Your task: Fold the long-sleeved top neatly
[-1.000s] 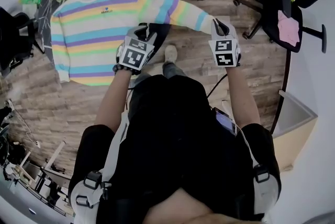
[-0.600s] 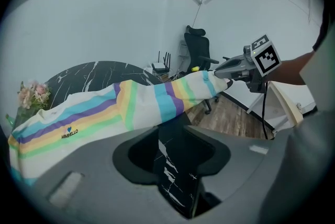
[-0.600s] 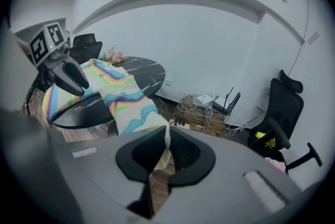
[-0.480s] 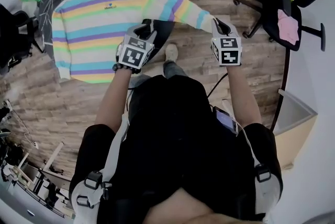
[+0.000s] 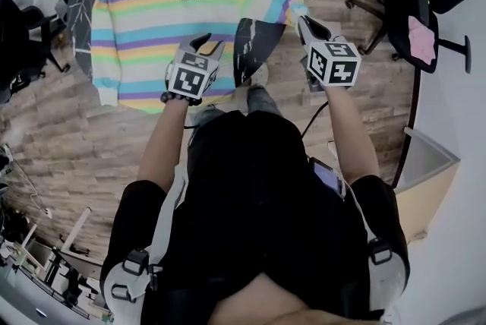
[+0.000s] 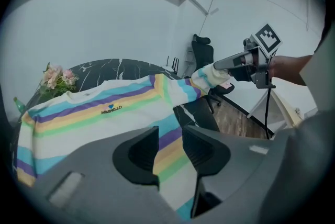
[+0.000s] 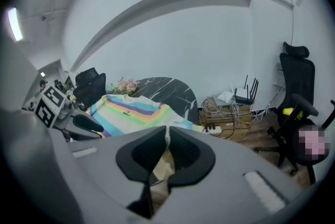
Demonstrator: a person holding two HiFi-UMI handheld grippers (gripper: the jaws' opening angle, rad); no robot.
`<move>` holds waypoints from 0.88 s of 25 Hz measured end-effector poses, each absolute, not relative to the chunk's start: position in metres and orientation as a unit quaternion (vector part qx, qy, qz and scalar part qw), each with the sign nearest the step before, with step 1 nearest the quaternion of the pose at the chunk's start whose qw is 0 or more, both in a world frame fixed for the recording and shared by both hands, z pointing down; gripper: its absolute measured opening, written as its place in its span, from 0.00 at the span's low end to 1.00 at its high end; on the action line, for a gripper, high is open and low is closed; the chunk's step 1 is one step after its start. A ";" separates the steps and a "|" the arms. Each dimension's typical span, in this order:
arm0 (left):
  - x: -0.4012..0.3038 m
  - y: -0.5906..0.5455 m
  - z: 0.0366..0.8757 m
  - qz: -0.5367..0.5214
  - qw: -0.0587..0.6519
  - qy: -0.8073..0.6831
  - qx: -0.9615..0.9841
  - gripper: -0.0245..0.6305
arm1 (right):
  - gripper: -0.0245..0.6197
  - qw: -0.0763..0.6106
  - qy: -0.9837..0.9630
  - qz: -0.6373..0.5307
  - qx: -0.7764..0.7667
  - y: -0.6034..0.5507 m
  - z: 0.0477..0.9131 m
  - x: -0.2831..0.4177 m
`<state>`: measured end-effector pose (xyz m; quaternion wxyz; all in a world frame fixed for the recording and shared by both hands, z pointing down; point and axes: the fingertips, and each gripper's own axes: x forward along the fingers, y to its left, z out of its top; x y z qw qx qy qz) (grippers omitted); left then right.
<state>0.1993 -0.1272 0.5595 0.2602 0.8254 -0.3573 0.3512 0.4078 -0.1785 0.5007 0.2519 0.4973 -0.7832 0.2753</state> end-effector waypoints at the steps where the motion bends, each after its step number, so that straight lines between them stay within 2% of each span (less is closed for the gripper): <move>1: 0.188 -0.124 0.559 0.352 0.261 -0.356 0.825 0.27 | 0.08 0.245 -0.783 0.287 0.496 -0.177 0.499 0.394; 8: 0.112 -0.115 0.556 0.352 0.264 -0.363 0.821 0.27 | 0.08 0.212 -0.789 0.326 0.475 -0.173 0.493 0.296; 22: -0.023 -0.098 0.553 0.347 0.271 -0.386 0.811 0.27 | 0.08 0.204 -0.824 0.306 0.431 -0.203 0.483 0.124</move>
